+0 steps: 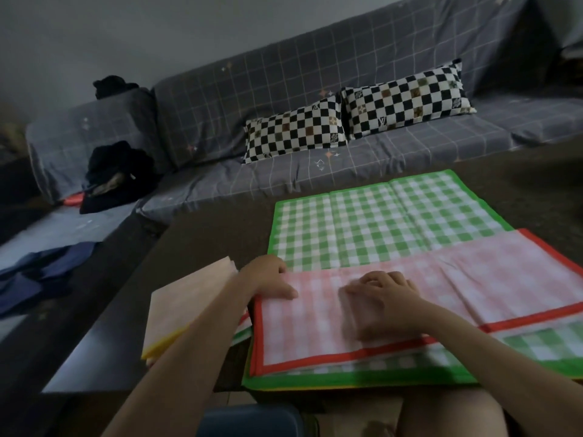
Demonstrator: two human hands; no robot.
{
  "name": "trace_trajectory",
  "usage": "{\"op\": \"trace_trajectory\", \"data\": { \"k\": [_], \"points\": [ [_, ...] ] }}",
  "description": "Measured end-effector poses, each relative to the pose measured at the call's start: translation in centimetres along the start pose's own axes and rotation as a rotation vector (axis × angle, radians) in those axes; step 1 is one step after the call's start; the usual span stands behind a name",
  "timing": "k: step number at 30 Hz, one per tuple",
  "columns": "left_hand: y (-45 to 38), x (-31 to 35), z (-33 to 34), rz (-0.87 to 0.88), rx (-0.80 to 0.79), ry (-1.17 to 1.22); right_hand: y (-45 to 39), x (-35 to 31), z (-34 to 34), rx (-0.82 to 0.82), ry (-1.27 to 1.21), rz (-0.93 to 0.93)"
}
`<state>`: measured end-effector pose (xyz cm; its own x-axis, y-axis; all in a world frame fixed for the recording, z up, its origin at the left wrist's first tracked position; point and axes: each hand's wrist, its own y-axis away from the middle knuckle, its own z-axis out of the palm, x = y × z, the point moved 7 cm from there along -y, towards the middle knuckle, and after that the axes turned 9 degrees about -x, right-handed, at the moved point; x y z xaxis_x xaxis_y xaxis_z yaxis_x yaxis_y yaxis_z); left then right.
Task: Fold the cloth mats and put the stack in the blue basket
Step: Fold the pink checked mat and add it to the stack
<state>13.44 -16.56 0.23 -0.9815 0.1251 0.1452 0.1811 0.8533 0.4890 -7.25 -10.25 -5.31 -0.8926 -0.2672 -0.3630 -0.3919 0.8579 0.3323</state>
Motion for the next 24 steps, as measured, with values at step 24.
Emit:
{"op": "trace_trajectory", "data": {
  "k": [24],
  "points": [
    [2.2,6.8,-4.9,0.172,0.173,1.306,5.7,-0.1,-2.2,0.108,-0.384,-0.035]
  ]
}}
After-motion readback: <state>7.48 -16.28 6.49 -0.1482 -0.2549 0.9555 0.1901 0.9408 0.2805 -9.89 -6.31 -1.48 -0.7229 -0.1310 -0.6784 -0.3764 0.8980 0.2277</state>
